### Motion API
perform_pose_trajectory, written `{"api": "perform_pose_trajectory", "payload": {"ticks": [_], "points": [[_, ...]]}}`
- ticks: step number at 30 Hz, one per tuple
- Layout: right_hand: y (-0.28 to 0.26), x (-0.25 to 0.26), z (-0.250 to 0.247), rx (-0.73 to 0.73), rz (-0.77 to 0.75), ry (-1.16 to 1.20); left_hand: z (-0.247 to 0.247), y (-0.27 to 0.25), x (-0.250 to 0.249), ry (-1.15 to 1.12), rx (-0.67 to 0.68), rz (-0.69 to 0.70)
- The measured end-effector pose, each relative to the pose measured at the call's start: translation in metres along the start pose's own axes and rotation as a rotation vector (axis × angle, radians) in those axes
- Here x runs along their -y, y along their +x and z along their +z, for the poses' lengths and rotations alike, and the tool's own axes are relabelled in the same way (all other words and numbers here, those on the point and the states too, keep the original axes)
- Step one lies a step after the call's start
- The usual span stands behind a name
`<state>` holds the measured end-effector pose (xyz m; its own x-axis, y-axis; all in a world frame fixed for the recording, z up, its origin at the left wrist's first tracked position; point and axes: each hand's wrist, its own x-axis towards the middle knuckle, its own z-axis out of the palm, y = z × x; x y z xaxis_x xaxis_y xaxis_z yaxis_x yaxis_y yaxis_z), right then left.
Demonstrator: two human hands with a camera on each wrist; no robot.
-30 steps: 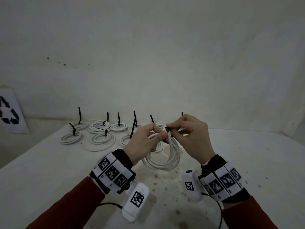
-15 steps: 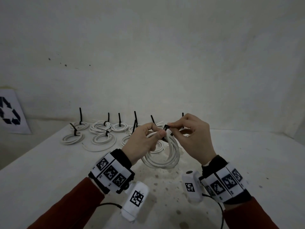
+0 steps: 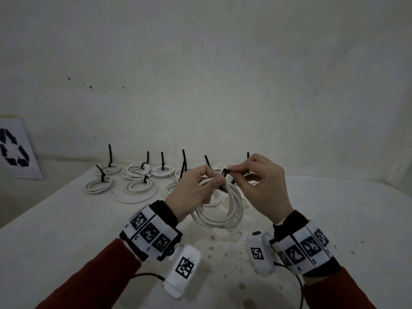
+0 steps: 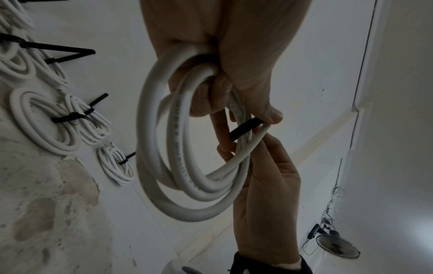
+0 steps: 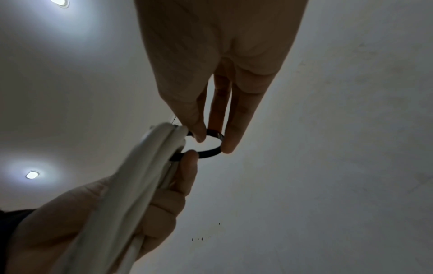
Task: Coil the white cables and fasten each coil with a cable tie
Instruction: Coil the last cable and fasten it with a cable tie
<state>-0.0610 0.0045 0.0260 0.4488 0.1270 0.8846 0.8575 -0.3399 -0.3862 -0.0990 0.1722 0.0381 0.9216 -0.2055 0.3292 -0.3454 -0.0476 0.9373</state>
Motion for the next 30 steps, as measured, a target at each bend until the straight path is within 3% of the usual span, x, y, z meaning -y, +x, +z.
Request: {"api": "perform_pose_trajectory", "payload": {"ticks": [5, 8, 13, 25, 30], "points": [[0.0, 0.002, -0.003, 0.06, 0.01, 0.057, -0.001, 0.001, 0.001, 0.005, -0.003, -0.014], [-0.001, 0.007, -0.003, 0.11, 0.147, 0.181, -0.004, 0.003, 0.005, 0.024, -0.002, -0.034], [-0.002, 0.009, 0.001, 0.047, 0.344, 0.317, -0.007, 0.005, 0.008, 0.099, -0.014, -0.031], [-0.007, 0.01, 0.01, 0.03, 0.316, 0.244, -0.007, 0.007, 0.01, 0.087, -0.049, -0.054], [-0.007, 0.012, 0.012, -0.012, 0.391, 0.379, -0.008, 0.009, 0.012, 0.085, -0.042, -0.062]]}}
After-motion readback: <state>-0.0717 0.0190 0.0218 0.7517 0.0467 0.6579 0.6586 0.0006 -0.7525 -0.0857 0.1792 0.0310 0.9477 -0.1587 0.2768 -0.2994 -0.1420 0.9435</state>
